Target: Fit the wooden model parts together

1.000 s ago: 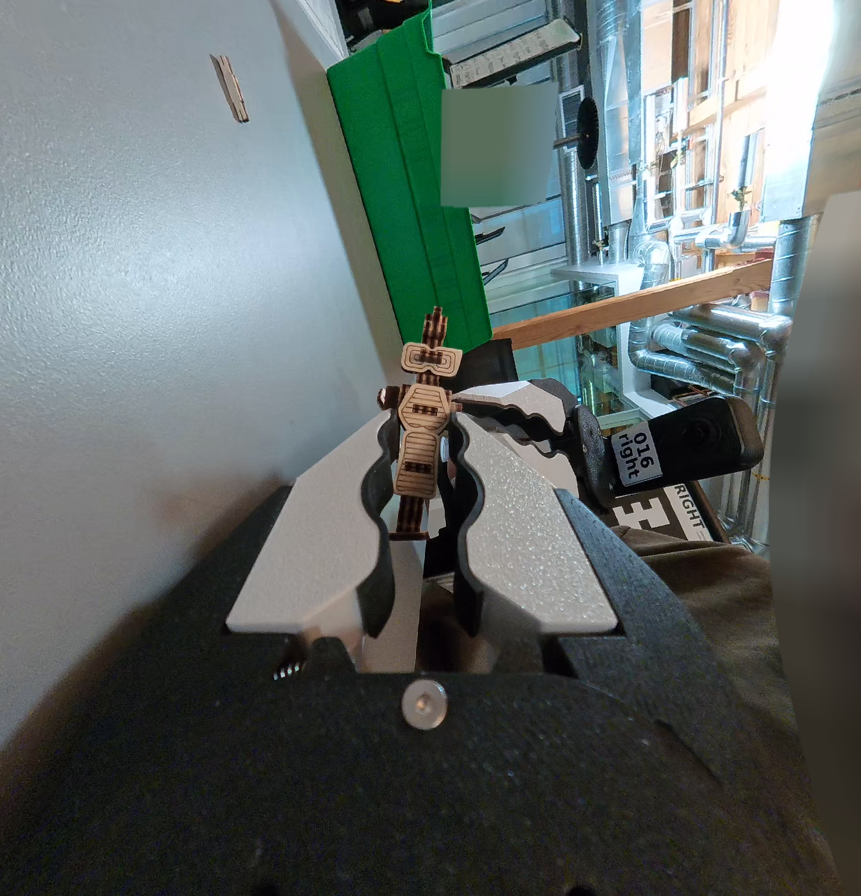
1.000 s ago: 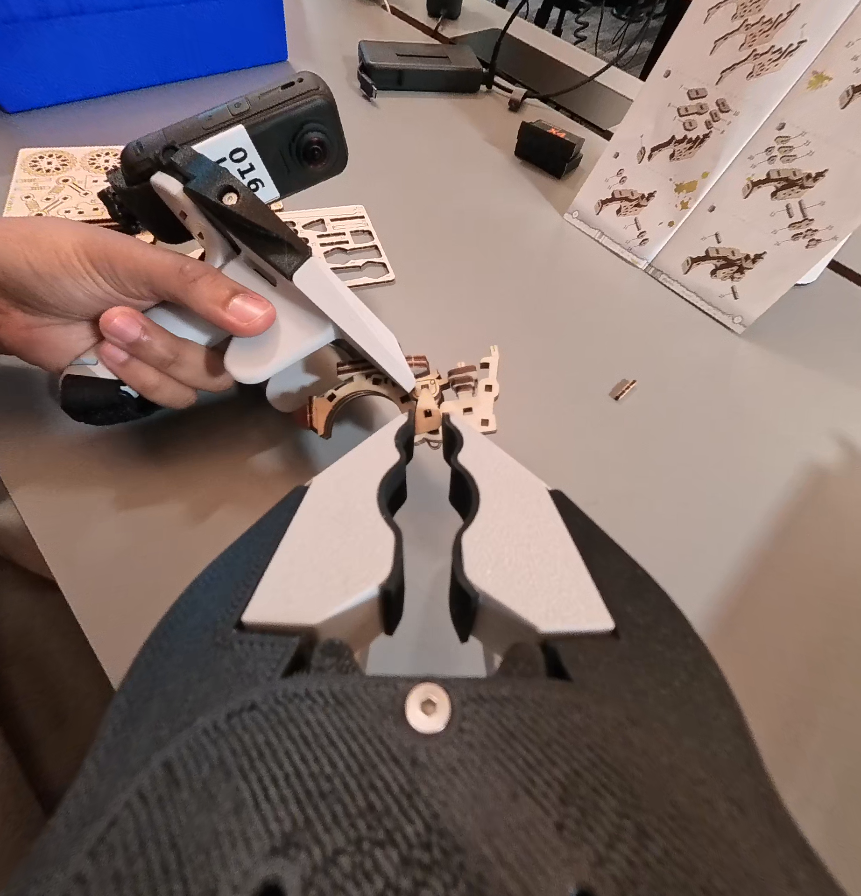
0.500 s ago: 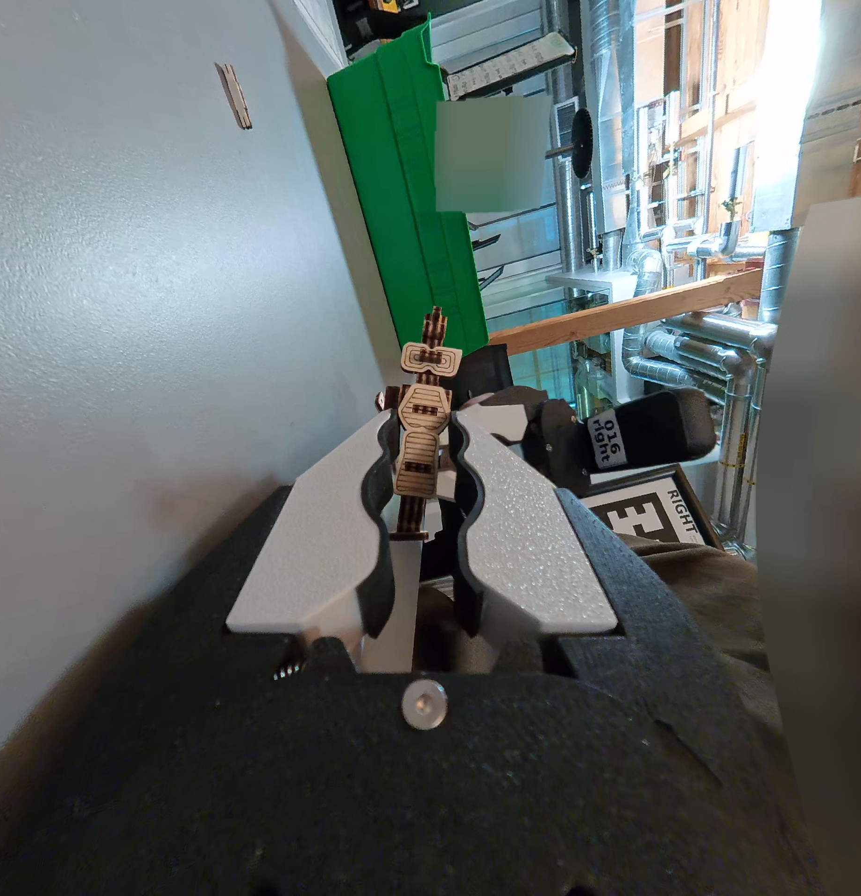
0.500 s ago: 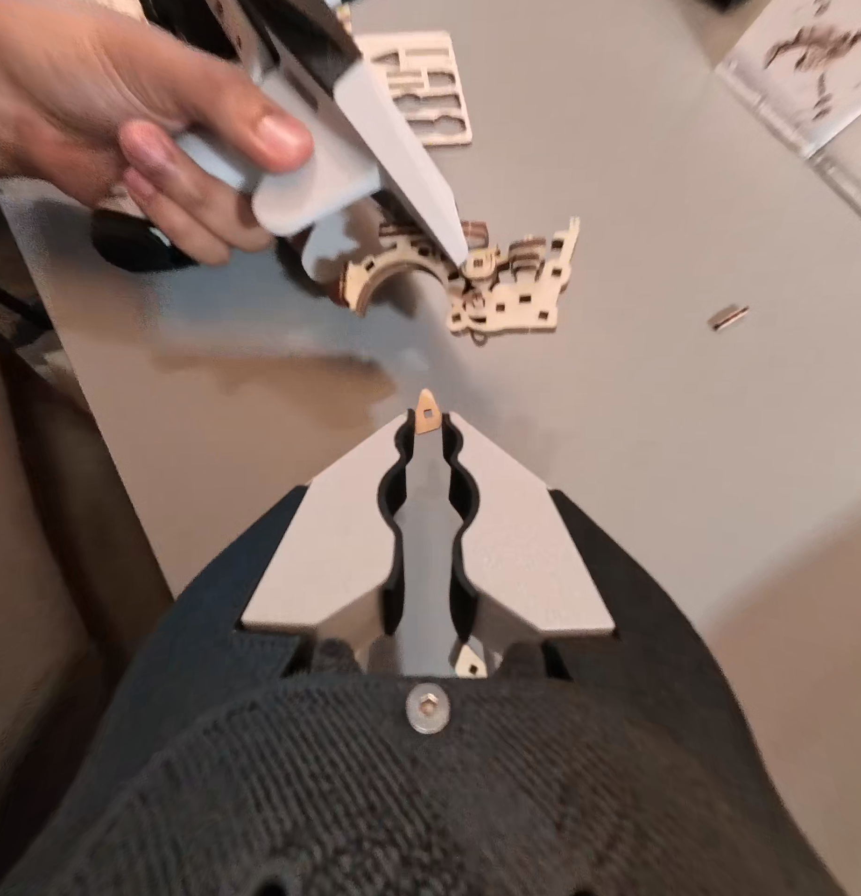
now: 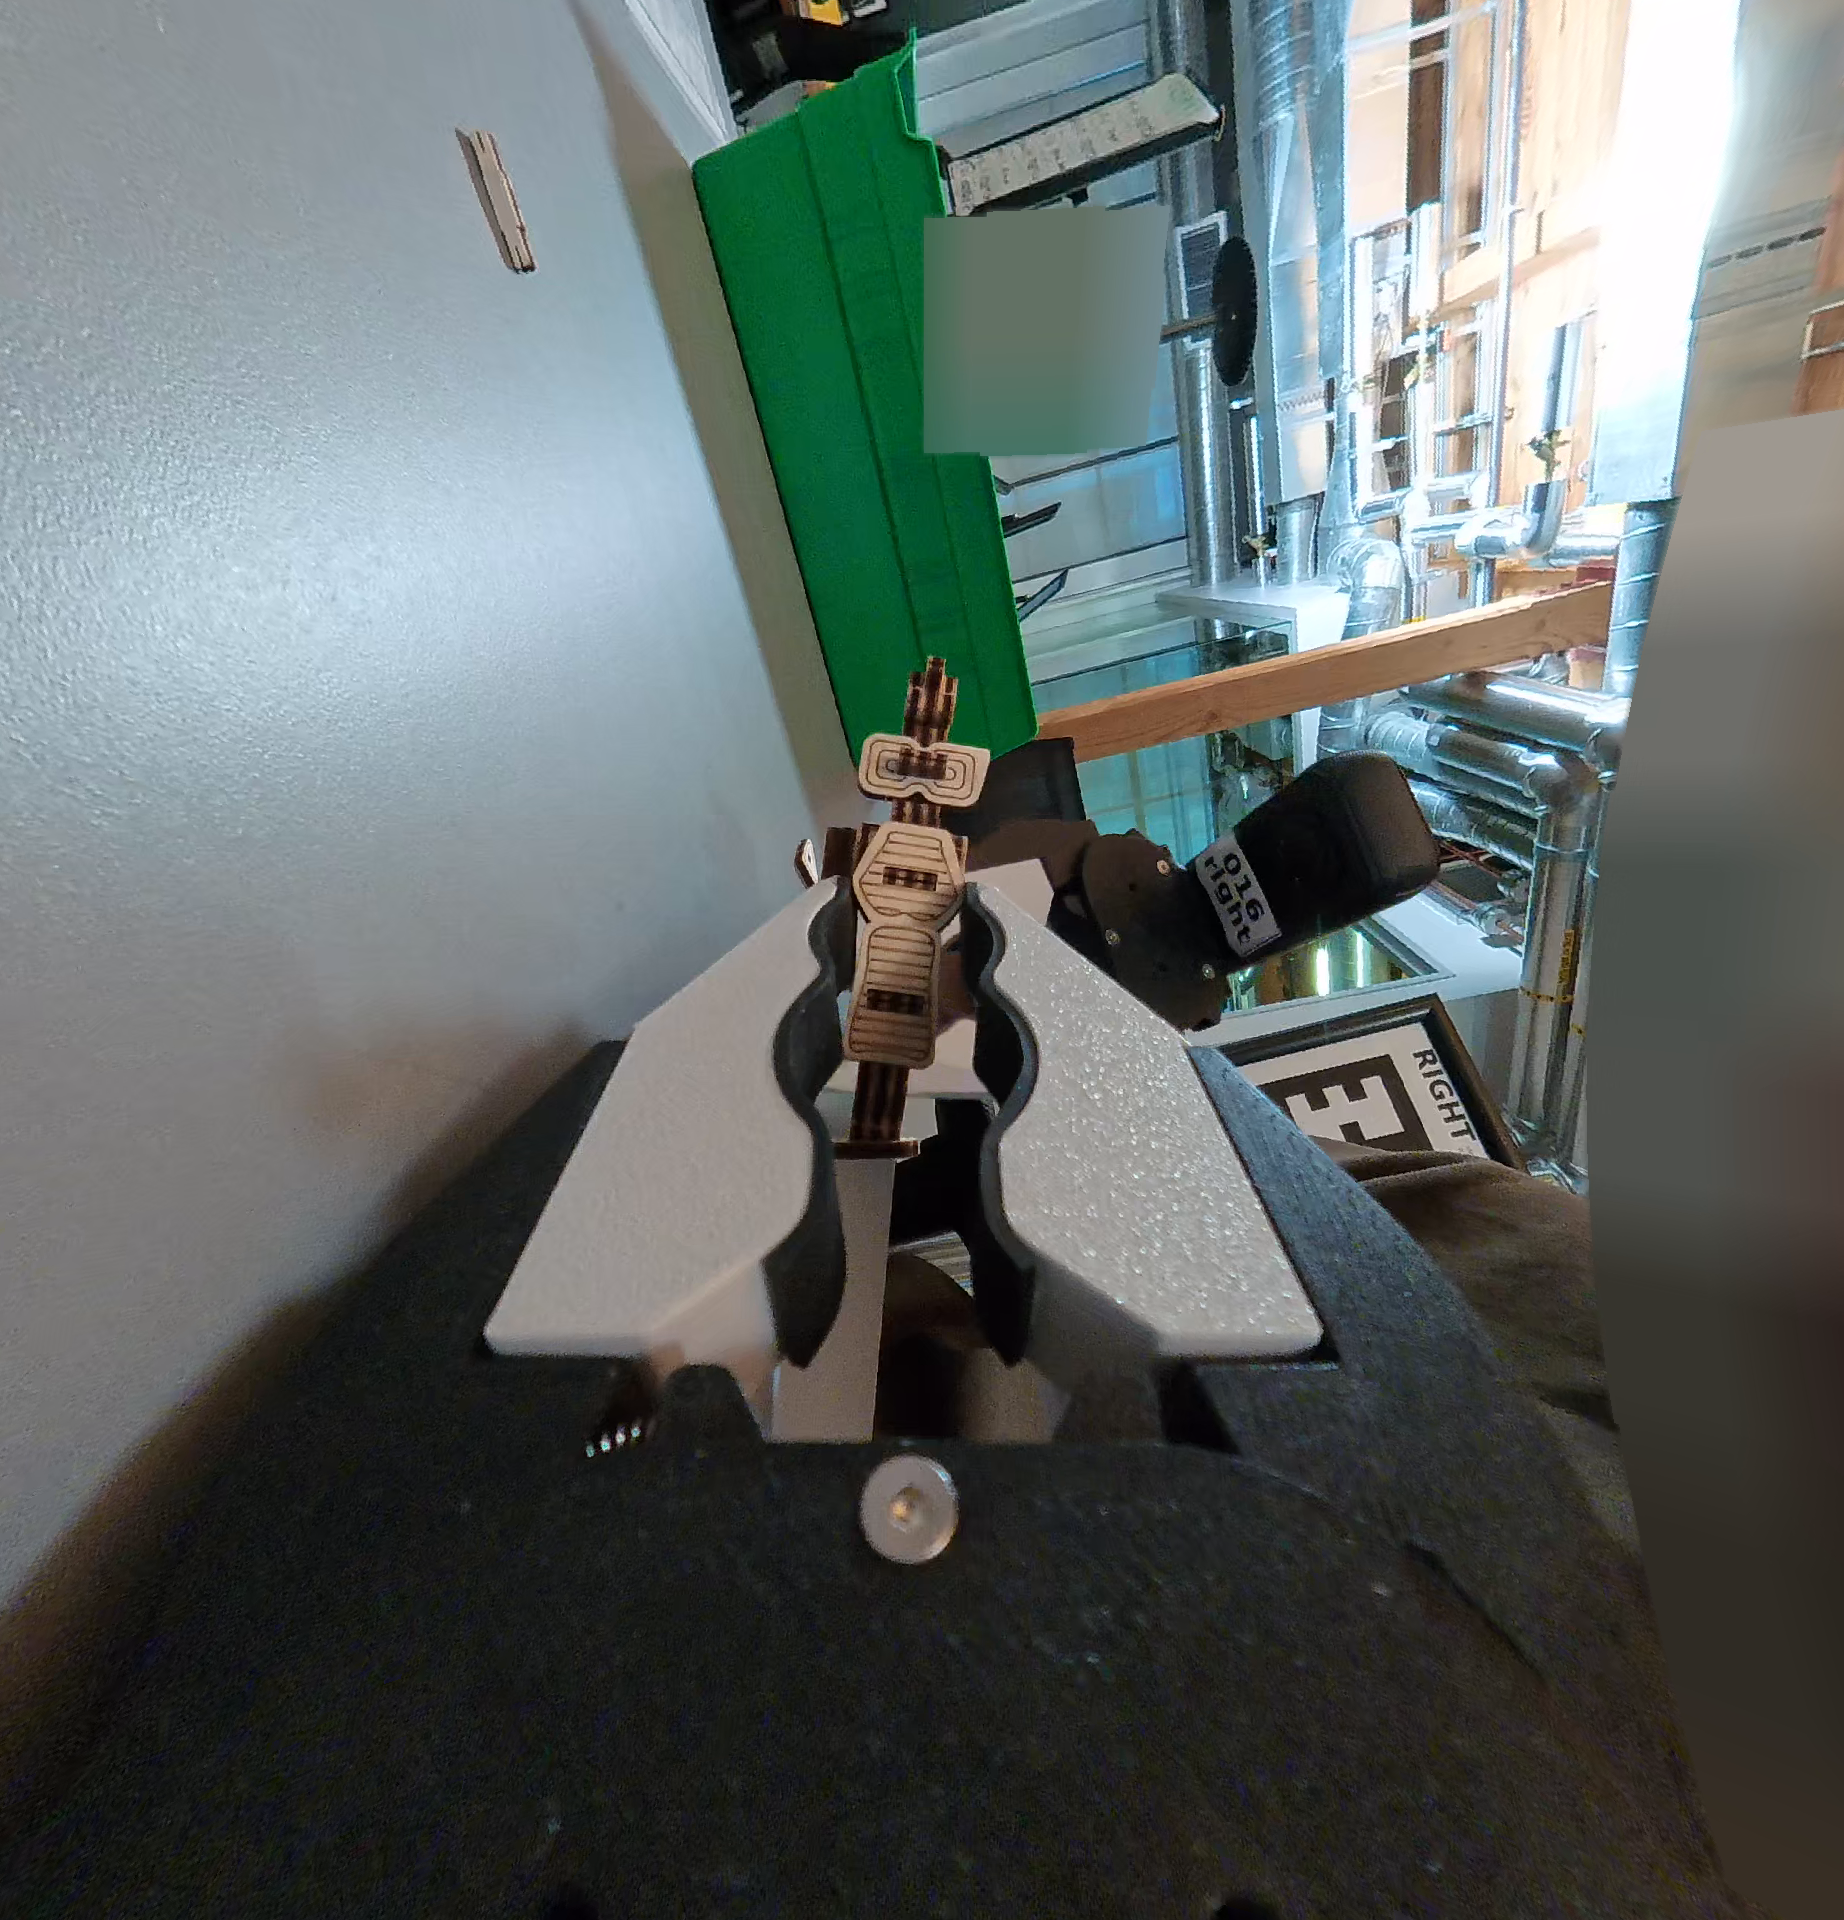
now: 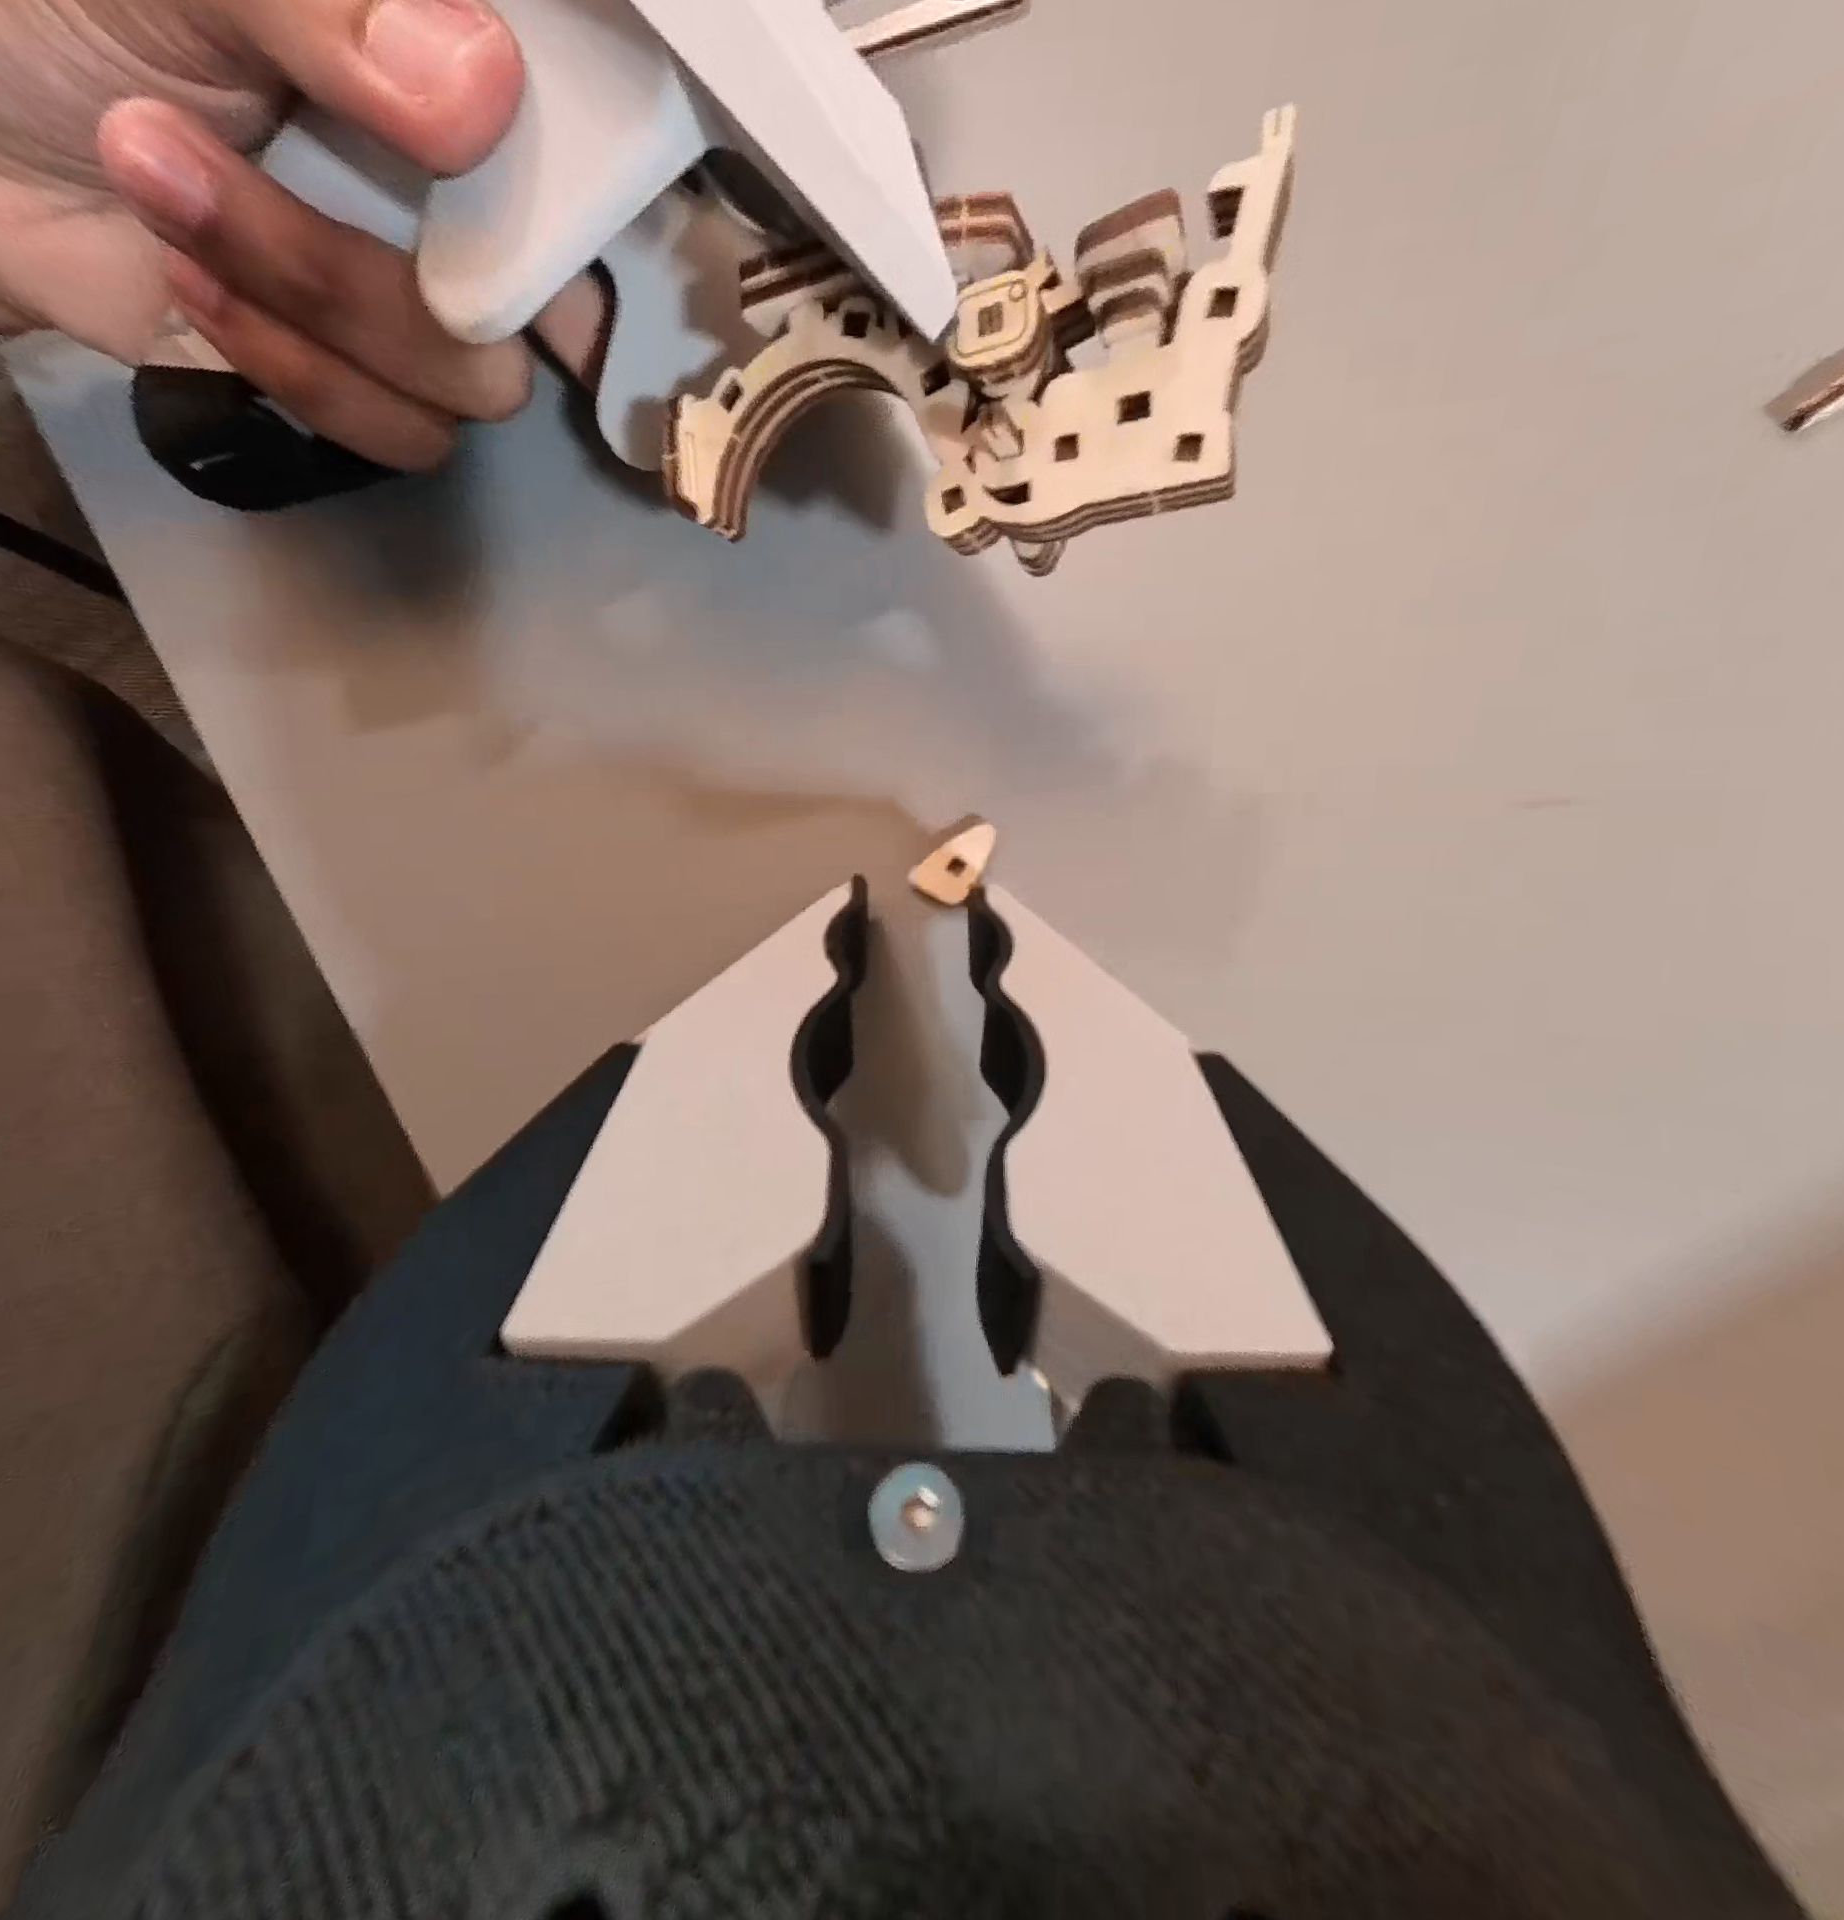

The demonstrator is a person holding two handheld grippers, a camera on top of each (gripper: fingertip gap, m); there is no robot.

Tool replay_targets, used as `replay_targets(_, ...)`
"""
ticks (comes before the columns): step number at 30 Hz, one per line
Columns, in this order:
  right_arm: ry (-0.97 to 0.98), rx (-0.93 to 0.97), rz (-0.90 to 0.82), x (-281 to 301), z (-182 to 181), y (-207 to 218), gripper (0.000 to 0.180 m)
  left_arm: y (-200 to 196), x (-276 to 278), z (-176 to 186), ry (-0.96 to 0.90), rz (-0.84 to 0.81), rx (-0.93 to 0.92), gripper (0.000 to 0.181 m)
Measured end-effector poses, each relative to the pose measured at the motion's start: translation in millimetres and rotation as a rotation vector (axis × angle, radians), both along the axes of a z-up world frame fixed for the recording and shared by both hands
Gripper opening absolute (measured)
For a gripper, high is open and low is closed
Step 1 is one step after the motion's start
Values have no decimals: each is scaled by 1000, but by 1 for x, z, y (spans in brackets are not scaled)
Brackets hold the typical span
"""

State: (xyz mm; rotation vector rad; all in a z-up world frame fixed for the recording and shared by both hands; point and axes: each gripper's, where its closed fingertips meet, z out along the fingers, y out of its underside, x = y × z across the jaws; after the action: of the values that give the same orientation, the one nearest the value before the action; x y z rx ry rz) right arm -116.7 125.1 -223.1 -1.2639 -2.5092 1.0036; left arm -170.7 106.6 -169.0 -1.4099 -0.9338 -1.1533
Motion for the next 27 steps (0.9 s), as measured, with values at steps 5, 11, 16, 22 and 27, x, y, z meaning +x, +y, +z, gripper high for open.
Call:
replay_targets(5, -23, -108, 25, 4, 8, -13, 17, 0, 0, 0, -2, 0, 1, 16)
replay_targets(11, 119, 6, 34, -8, 10, -1, 21, 0, 0, 0, -4, -1, 3, 16)
replay_targets(16, 131, 66, 73, -8, 0, -3, 24, -1, 0, 0, -4, -2, 3, 16)
replay_targets(22, 132, 46, 74, -8, 3, -3, 16, -1, 0, 0, -2, -2, 2, 16)
replay_targets(27, 320, 3, 32, -20, 41, -3, 16, 0, 0, 0, 1, -2, -1, 16)
